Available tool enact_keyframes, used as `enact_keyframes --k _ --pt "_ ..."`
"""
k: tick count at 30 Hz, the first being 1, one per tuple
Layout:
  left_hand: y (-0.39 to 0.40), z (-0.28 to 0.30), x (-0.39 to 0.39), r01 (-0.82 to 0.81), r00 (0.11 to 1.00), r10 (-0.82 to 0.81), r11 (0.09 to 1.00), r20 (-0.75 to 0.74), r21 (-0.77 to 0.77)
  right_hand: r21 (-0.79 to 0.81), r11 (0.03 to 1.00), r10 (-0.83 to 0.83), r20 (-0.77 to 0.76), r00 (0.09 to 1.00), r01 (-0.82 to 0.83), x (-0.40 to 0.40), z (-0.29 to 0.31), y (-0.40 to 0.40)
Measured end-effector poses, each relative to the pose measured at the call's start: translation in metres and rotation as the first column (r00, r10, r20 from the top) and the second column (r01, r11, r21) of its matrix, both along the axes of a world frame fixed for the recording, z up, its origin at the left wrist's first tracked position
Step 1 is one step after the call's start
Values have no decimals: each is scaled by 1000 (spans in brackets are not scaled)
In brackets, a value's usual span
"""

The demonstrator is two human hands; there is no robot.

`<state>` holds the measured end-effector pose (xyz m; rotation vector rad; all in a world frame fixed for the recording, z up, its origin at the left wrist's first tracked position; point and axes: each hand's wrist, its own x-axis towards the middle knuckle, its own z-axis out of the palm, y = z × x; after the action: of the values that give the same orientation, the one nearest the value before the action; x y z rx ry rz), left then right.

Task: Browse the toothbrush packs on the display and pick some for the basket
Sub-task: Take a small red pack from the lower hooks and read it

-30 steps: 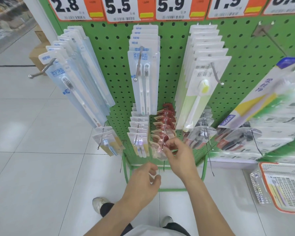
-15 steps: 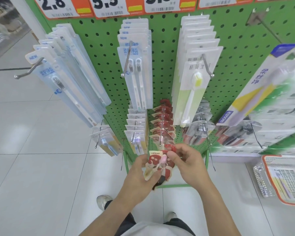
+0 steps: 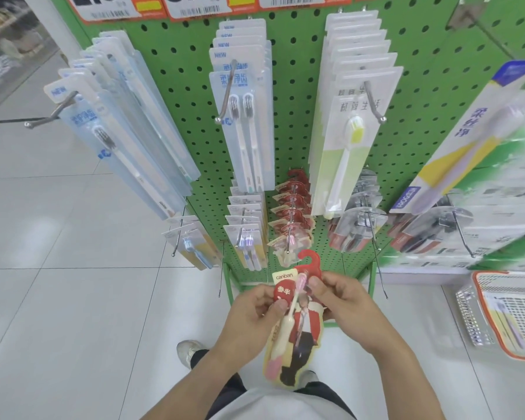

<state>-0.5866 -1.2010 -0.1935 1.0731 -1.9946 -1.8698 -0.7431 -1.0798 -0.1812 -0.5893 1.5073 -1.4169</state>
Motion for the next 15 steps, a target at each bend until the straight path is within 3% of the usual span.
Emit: enact_keyframes --k 3,10,15 --pt "0 2 2 -6 1000 6 1000 -14 30 -5 1000 18 5 1000 -18 2 -3 6" --pt "3 7 9 109 994 -112 988 17 112 -4 957 -289 19 957 290 10 -1 7" --pt "2 6 12 42 998 -44 998 35 44 55 968 -232 -159 960 243 10 3 11"
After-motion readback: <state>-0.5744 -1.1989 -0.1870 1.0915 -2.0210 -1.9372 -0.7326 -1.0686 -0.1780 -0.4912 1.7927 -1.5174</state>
